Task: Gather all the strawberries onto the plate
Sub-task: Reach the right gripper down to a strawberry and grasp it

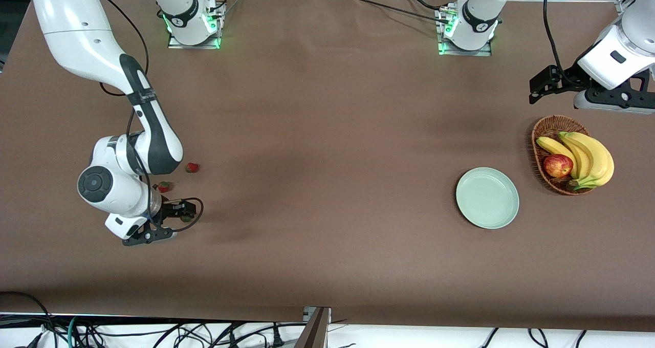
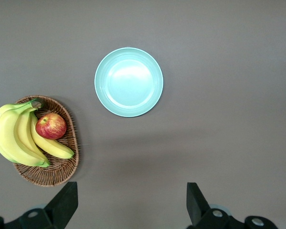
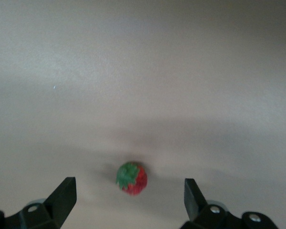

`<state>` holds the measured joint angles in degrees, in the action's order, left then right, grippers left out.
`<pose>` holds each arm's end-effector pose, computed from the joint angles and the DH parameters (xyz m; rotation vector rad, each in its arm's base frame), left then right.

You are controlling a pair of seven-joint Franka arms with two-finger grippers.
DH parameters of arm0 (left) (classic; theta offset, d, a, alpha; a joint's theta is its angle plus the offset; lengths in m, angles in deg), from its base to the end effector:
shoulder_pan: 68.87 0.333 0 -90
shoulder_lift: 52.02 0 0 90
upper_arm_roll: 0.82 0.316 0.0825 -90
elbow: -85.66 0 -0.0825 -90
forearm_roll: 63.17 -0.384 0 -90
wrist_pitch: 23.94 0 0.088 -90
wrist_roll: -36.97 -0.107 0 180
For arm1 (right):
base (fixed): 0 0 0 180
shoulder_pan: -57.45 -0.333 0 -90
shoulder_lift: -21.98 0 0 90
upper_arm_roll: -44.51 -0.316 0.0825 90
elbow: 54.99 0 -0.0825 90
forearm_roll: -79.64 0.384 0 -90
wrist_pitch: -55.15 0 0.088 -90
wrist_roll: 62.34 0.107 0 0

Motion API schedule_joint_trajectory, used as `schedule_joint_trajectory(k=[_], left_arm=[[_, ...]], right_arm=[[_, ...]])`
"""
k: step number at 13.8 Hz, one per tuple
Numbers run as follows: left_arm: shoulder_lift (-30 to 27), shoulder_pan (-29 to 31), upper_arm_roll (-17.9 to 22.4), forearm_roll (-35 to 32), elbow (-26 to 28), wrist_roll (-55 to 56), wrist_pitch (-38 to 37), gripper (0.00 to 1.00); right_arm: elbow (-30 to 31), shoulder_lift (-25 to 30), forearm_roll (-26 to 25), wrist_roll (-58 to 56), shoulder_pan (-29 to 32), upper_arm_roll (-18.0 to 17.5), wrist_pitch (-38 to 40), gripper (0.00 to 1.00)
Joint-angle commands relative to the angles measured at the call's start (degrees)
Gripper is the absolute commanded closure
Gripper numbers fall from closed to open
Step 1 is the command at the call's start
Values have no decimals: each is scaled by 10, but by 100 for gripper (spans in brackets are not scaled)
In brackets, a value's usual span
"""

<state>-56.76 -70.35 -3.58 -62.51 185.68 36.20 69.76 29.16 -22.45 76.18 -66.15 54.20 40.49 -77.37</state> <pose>0.5295 -0.0414 0.5921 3.1317 -0.1352 -0.0437 0.7225 0.0816 0.2262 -3.1176 -0.3300 -0.1111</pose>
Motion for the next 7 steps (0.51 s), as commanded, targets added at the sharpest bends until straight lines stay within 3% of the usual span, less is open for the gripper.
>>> schedule_joint_trajectory(k=[1,7], left_arm=[[7,3,-2,10,-17,2,-12,0],[7,3,-2,10,-17,2,-14,0]], right_arm=[[13,-8,7,2,0,0,-34,0],[77,-15,7,1,0,0,-100,0]])
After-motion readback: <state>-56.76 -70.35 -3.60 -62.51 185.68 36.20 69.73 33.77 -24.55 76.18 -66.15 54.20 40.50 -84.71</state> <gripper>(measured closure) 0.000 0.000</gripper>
